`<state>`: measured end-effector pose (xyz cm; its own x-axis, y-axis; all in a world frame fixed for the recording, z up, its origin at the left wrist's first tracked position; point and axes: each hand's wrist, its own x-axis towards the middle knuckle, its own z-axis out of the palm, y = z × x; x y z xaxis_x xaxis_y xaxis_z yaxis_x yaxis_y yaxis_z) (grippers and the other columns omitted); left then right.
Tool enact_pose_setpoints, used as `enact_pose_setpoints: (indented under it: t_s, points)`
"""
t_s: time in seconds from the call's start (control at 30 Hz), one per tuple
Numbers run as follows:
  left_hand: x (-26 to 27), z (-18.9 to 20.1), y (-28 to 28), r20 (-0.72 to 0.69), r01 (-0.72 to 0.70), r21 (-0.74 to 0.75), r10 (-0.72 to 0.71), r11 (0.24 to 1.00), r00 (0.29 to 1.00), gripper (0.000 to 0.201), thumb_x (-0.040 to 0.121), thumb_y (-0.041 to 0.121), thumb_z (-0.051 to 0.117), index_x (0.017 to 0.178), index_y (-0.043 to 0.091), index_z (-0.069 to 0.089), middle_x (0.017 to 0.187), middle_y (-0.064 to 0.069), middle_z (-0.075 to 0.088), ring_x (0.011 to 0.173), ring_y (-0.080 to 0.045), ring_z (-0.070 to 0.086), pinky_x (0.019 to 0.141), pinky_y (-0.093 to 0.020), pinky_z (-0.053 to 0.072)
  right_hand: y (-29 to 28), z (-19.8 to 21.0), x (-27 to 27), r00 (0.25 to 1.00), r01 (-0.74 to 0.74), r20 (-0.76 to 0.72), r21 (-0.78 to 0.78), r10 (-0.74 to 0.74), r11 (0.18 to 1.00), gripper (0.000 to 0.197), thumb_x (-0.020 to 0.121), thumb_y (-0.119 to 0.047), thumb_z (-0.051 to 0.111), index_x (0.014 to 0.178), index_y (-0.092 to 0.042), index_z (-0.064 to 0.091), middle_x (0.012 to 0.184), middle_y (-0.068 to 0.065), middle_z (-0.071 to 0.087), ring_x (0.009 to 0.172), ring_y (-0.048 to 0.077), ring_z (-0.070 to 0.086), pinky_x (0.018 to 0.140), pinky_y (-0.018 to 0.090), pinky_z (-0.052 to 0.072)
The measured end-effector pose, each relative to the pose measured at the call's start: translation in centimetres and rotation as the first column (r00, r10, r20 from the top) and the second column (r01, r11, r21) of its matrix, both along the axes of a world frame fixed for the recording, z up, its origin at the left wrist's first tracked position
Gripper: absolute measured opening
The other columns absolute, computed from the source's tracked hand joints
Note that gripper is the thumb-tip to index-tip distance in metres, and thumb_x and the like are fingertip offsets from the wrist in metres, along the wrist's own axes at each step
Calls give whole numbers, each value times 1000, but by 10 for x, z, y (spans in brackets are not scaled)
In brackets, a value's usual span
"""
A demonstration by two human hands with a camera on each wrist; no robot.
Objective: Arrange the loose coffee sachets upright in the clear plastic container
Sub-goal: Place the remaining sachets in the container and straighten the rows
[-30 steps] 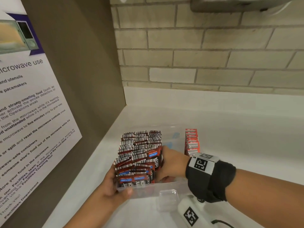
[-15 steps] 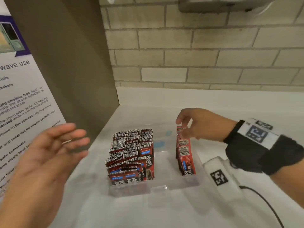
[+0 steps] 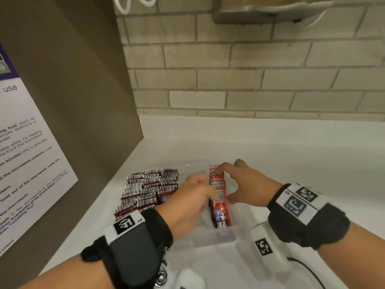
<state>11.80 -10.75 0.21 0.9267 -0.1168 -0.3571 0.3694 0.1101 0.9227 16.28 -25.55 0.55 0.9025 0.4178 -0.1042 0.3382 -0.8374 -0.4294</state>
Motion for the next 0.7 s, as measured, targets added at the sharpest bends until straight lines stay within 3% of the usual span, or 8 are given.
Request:
enact_pose_setpoints:
  t_s: [0.1, 0.2, 0.27, 0.37, 0.6, 0.7]
  points:
    - [9, -3, -1, -101, 5, -61, -11, 998, 995, 67, 83, -16, 46, 141, 13, 31, 100, -4, 51, 95, -16, 52, 68, -26, 44, 1, -3, -1, 999, -17, 42, -16, 18, 1000, 65, 77, -20, 72, 131, -28, 38, 105, -1, 35, 90, 20, 56, 82, 29, 49]
    - [15, -5, -2, -140, -3, -79, -8, 997, 990, 65, 83, -17, 44, 139, 14, 32, 97, -7, 55, 91, -19, 56, 61, -27, 45, 2, -3, 0, 997, -31, 63, -25, 33, 999, 61, 77, -23, 72, 128, -25, 39, 106, -2, 35, 79, 17, 53, 76, 28, 50]
    - [18, -8, -1, -154, -10, -98, -5, 995, 988, 64, 81, -17, 44, 136, 13, 34, 108, -15, 58, 100, -26, 58, 66, -29, 46, 3, -4, 0, 997, -40, 64, -37, 42, 999, 61, 77, -23, 72, 128, -23, 39, 108, -2, 34, 78, 17, 53, 74, 27, 50]
    - [21, -13, -2, -169, -30, -109, 12, 994, 986, 65, 78, -17, 44, 134, 14, 36, 116, -19, 57, 117, -33, 53, 84, -37, 46, 6, -9, 0, 995, -48, 83, -44, 52, 998, 61, 77, -21, 71, 129, -19, 38, 108, 0, 33, 78, 19, 54, 72, 28, 50]
    - [22, -20, -3, -136, -19, -137, 0, 990, 991, 64, 77, -18, 39, 133, 13, 38, 111, -17, 60, 103, -28, 56, 102, -47, 43, 6, -14, -3, 993, -70, 90, -55, 75, 996, 55, 75, -18, 72, 120, -16, 41, 110, 1, 32, 81, 20, 53, 70, 28, 47]
    - [21, -20, -4, -121, 5, -143, -22, 990, 992, 64, 77, -19, 38, 132, 13, 39, 102, -15, 62, 94, -24, 58, 90, -42, 49, 6, -14, -5, 990, -71, 115, -46, 76, 996, 52, 76, -20, 71, 117, -15, 40, 111, 1, 33, 81, 18, 50, 68, 24, 42]
